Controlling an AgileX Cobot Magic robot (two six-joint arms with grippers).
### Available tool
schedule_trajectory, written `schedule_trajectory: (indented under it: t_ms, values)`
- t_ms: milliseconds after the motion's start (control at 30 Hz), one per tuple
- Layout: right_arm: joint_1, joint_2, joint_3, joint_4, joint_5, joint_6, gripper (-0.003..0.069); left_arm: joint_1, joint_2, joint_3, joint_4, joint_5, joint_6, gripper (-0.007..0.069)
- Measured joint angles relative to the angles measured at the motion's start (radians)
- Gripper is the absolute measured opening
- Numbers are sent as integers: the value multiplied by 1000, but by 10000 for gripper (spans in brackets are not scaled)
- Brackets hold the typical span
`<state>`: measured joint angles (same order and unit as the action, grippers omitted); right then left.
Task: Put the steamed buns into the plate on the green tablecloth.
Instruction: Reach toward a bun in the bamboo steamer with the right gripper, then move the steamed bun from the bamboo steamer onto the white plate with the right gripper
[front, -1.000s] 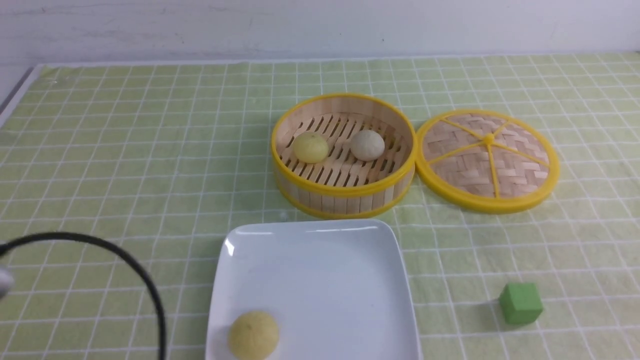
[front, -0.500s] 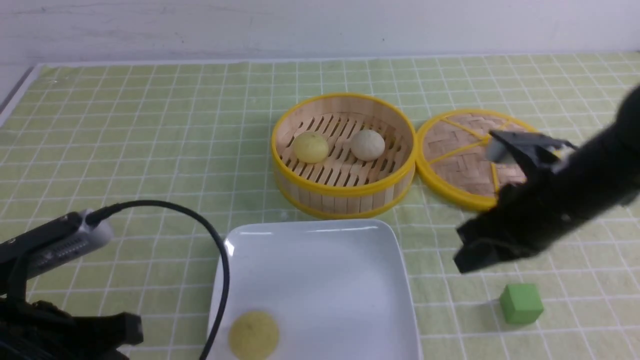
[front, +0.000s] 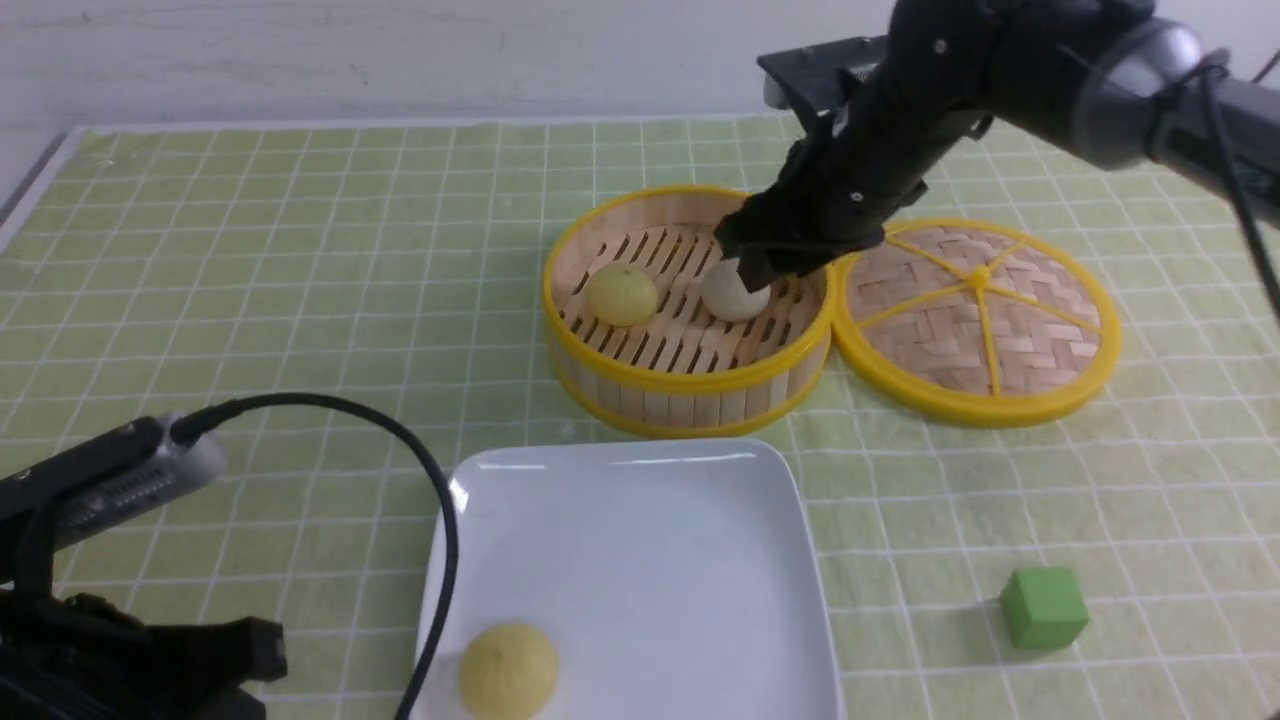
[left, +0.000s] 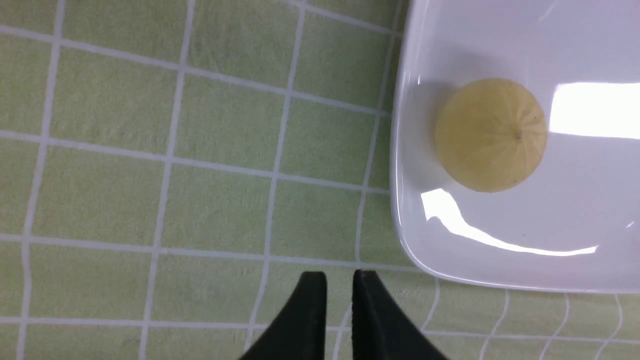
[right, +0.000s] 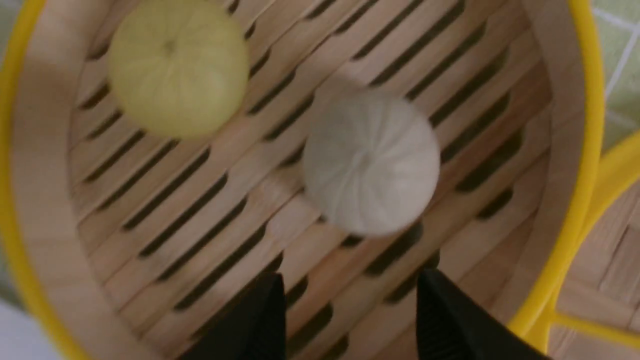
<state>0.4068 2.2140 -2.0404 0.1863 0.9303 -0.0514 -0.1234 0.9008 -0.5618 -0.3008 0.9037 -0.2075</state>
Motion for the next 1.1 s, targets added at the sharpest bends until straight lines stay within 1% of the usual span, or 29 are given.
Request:
schedule_trajectory:
  t_ms: [133, 233, 300, 367, 400, 433, 467, 533, 567, 600, 633, 667, 700, 833, 867, 900, 933, 967, 1000, 1033, 1067, 1100]
  values:
    - [0, 79, -93, -2, 2, 30, 370, 0, 0, 0, 1, -3, 0, 122]
    - [0, 115, -109, -23, -9, 35, 336, 0, 0, 0, 1, -7, 0, 127]
    - [-1, 137, -110, -28, -12, 35, 286, 0, 0, 0, 1, -10, 0, 129]
    - [-1, 149, -110, -28, -2, 36, 210, 0, 0, 0, 2, -10, 0, 129]
    - [-1, 148, -110, -28, 11, 37, 150, 0, 0, 0, 3, -10, 0, 131]
    - [-1, 146, -110, -28, 14, 37, 139, 0, 0, 0, 4, -10, 0, 132]
    - [-1, 128, -110, -28, 44, 37, 58, 0, 0, 0, 9, -10, 0, 134]
    - [-1, 90, -110, -28, 112, 36, 19, 0, 0, 0, 14, -10, 0, 138]
    - [-1, 62, -109, -29, 164, 36, 20, 0, 0, 0, 17, -10, 0, 139]
    - [-1, 55, -109, -29, 174, 36, 20, 0, 0, 0, 16, -10, 0, 139]
    - [-1, 4, -109, -26, 239, 36, 21, 0, 0, 0, 20, -10, 0, 141]
    - [-1, -12, -106, -24, 255, 36, 21, 0, 0, 0, 22, -10, 0, 141]
    - [-1, -100, -67, 0, 281, 36, 21, 0, 0, 0, 24, -10, 0, 144]
    - [18, -281, 150, 96, 287, 36, 21, 0, 0, 0, 37, -6, 0, 145]
    - [18, -288, 165, 96, 287, 36, 21, 0, 0, 0, 37, -6, 0, 146]
    - [46, -332, 292, 140, 279, 34, 21, 0, 0, 0, 37, -3, 0, 145]
    - [50, -332, 309, 144, 276, 34, 21, 0, 0, 0, 37, -3, 0, 145]
    - [67, -342, 374, 161, 255, 28, 21, 0, 0, 0, 37, 0, 0, 146]
    - [105, -343, 494, 196, 187, 12, 21, 0, 0, 0, 37, 1, 0, 147]
    - [125, -339, 559, 211, 144, 5, 21, 0, 0, 0, 37, 2, 0, 147]
    - [160, -329, 622, 233, 80, 1, 21, 0, 0, 0, 37, 2, 0, 147]
    - [165, -325, 631, 236, 59, 1, 22, 0, 0, 0, 39, 2, 0, 147]
